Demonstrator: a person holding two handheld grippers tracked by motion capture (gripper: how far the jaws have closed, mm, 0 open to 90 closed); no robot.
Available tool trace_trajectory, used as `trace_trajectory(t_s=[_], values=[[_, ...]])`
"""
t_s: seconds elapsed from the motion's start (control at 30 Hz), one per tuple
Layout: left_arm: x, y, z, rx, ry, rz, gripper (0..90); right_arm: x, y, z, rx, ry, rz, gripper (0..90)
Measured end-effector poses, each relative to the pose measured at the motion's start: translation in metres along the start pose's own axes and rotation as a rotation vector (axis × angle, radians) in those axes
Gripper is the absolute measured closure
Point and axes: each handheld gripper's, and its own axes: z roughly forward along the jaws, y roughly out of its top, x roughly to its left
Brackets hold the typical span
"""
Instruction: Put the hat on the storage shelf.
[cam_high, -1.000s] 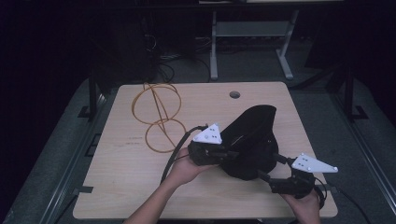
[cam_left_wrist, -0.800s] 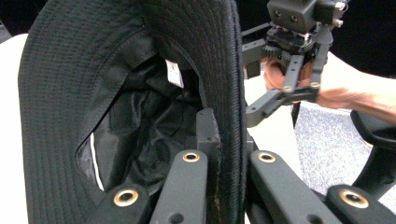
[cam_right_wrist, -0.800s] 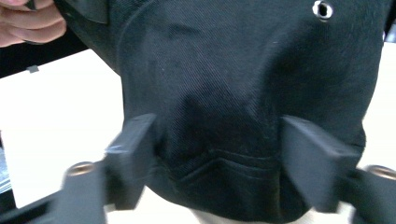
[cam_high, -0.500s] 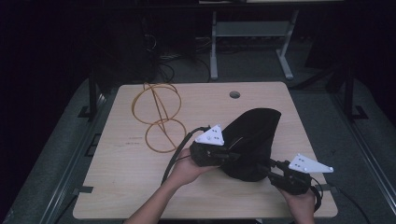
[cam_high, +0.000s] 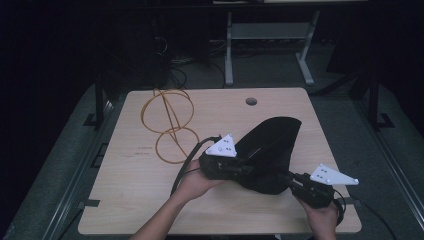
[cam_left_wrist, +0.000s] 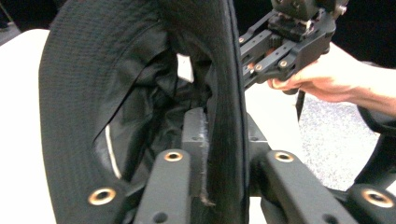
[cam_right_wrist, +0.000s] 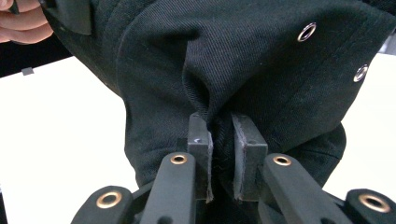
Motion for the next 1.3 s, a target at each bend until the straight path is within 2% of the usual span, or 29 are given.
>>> trace_trajectory(t_s=[0.13,0.37,0.73,0.93,1.3], values=[[-0.002,-0.001,-0.008,0.014,0.023,0.008,63.3,-0.001,0.003,-0.004,-0.013,-0.004,0.002,80.5],[-0.007,-0.008,-0.024,0.018,0.052,0.014,54.7,-0.003,0.009,-0.012,-0.021,-0.016,0.012,81.2],[-0.009,-0.033,-0.046,0.028,0.102,-0.003,49.6,-0.003,0.031,-0.019,-0.017,-0.026,-0.028,82.2],[-0.008,-0.049,-0.056,0.023,0.124,-0.032,47.2,-0.004,0.046,-0.020,-0.025,-0.022,-0.046,82.7],[-0.007,-0.075,-0.067,0.016,0.168,-0.060,45.2,-0.006,0.069,-0.019,-0.017,-0.012,-0.075,83.2]])
